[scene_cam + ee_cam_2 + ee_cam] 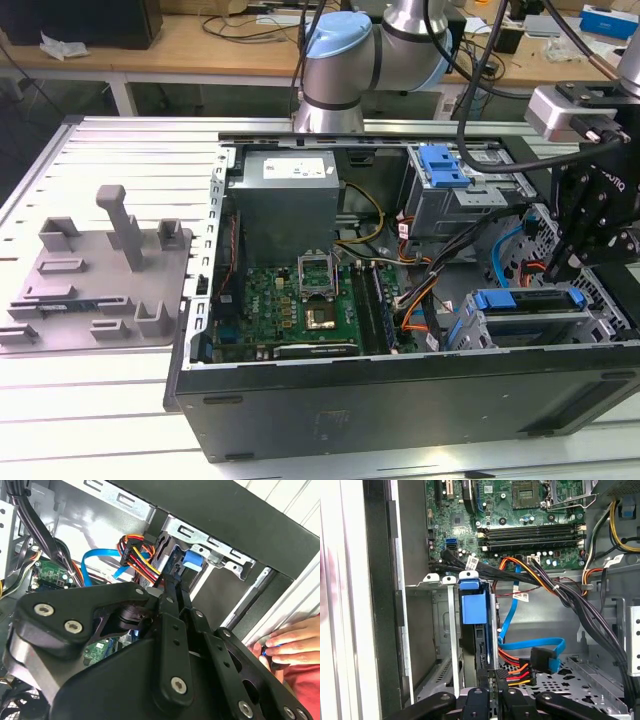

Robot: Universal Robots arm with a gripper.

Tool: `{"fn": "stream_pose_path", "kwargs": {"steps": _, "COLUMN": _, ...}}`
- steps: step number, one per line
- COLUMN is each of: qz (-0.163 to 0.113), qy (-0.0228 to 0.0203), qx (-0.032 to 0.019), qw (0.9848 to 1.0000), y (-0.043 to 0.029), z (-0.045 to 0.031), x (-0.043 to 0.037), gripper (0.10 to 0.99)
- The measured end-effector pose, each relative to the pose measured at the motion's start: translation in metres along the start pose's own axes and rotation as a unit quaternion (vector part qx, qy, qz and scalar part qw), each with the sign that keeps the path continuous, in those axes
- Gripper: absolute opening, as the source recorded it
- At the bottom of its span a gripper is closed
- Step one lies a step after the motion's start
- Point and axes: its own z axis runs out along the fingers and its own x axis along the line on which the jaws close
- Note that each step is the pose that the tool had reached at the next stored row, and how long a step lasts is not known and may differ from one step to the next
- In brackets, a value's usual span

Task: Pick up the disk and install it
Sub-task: 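Insert the first disk wire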

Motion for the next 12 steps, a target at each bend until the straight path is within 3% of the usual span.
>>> {"fn": "stream_pose_path", "kwargs": {"steps": 12, "qz": 0.000, "qy": 0.0000, "qx": 0.0000, "qw": 1.0000, "y": 0.0006, "z": 0.0013, "x": 0.0019, "gripper": 0.165}}
